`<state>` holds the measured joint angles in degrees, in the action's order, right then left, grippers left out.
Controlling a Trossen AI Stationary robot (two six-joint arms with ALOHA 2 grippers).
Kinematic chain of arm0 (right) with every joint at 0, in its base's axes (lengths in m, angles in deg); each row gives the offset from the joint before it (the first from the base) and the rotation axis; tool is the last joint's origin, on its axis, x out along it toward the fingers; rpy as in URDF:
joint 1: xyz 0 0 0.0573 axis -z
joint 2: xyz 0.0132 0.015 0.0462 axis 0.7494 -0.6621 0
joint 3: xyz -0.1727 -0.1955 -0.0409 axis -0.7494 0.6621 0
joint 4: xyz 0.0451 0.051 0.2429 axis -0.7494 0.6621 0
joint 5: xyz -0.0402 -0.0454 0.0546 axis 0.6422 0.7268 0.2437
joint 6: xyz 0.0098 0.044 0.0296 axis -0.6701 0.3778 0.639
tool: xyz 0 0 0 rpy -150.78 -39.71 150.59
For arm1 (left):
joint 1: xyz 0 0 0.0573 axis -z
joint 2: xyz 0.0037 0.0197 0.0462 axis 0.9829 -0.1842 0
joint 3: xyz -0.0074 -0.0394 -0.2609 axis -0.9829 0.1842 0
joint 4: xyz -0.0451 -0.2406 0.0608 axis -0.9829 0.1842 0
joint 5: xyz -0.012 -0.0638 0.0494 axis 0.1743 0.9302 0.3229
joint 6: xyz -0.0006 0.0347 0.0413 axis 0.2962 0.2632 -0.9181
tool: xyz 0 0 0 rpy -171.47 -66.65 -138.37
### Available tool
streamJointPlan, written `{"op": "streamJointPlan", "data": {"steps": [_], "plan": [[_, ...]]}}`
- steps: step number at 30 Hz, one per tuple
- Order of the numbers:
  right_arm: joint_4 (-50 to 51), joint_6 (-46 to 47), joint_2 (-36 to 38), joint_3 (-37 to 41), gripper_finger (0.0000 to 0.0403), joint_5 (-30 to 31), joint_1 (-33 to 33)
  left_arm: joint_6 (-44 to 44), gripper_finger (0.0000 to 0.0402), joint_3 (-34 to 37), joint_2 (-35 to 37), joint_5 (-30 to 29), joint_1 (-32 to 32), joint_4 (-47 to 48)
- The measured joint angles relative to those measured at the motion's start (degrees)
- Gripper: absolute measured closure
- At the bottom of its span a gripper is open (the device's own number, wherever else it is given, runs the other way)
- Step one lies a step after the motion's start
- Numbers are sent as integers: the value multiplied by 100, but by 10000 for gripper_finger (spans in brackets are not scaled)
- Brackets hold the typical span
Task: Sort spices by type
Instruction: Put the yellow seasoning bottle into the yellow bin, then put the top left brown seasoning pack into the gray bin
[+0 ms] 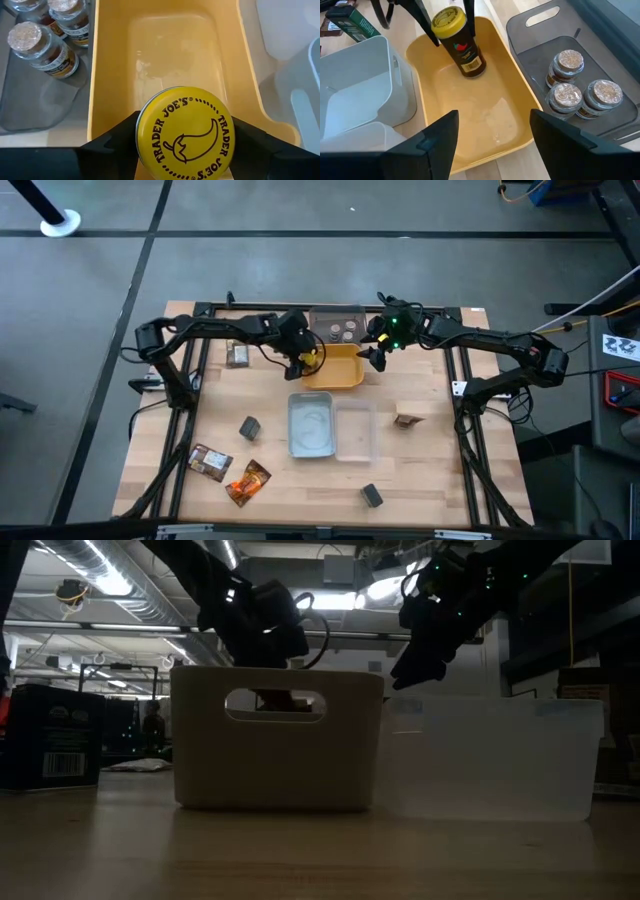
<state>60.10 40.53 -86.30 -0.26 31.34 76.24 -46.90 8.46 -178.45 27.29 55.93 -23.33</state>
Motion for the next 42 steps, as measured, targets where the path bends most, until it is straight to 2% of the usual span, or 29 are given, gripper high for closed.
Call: {"op": "streamJointPlan", "data": {"steps": [11, 22, 26, 34, 37, 42], "plan": [[2, 0, 0, 0, 157, 2, 0, 318, 148, 0, 0, -41, 11, -323], [2, -2, -1, 0, 157, 3, 0, 386, 128, -111, 31, -56, 7, -119], [15, -2, -1, 0, 157, 2, 0, 116, 128, -608, 63, -78, -28, 666], [35, -4, -1, 0, 157, 2, 0, -152, 128, -1626, 63, -511, -132, 2896], [35, -20, -1, 0, 157, 2, 0, -117, 128, -1705, 70, -708, -196, 3609], [35, -22, -1, 0, 157, 2, 0, 621, 128, -1691, 68, -865, -447, 4786]]}}
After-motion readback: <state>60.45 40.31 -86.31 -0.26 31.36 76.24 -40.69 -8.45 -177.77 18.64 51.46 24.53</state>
